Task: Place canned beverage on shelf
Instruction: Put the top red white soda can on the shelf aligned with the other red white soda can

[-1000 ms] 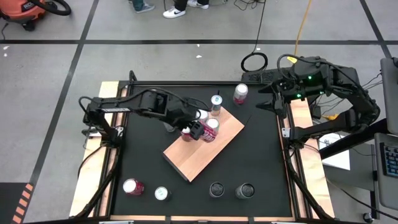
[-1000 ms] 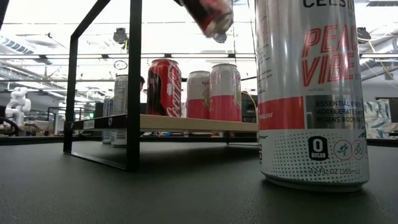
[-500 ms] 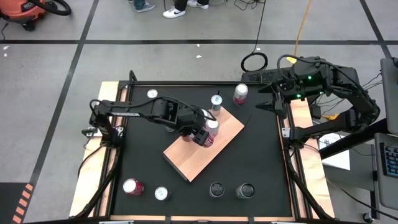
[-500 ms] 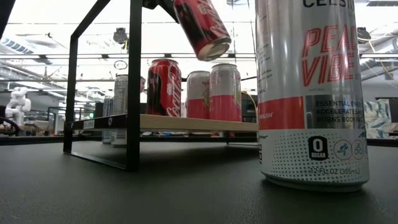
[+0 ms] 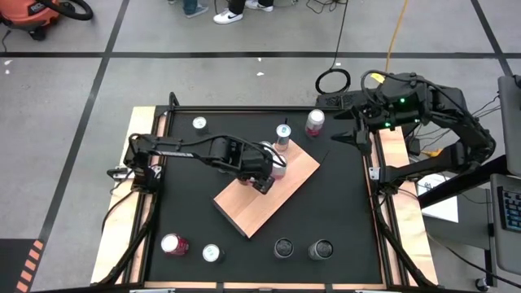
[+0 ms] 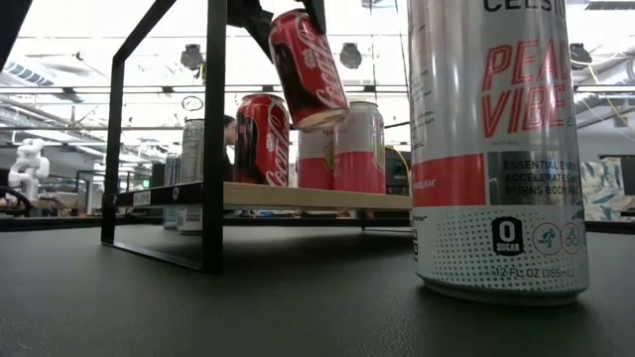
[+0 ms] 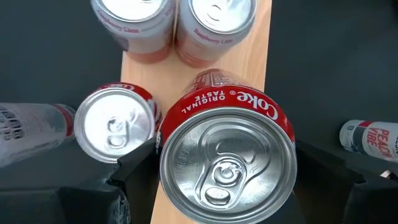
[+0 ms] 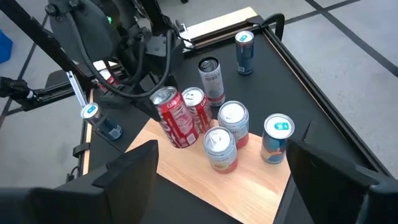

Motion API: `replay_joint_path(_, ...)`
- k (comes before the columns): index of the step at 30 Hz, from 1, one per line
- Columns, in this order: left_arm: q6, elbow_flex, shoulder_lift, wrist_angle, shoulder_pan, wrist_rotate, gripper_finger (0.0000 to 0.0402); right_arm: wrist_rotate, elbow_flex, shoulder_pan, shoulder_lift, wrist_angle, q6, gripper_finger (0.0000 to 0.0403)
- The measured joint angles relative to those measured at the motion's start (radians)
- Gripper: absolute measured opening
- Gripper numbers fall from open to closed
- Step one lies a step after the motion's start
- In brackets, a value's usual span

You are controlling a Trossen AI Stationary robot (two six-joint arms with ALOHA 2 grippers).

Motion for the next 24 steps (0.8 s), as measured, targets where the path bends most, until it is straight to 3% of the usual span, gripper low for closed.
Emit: replay_joint_path(24,-0.053,-0.001,0.1,0.009,-0.008,0.03,0.0286,-0.002,0.0,0.0,0.01,0.0,-0.007,0.0331)
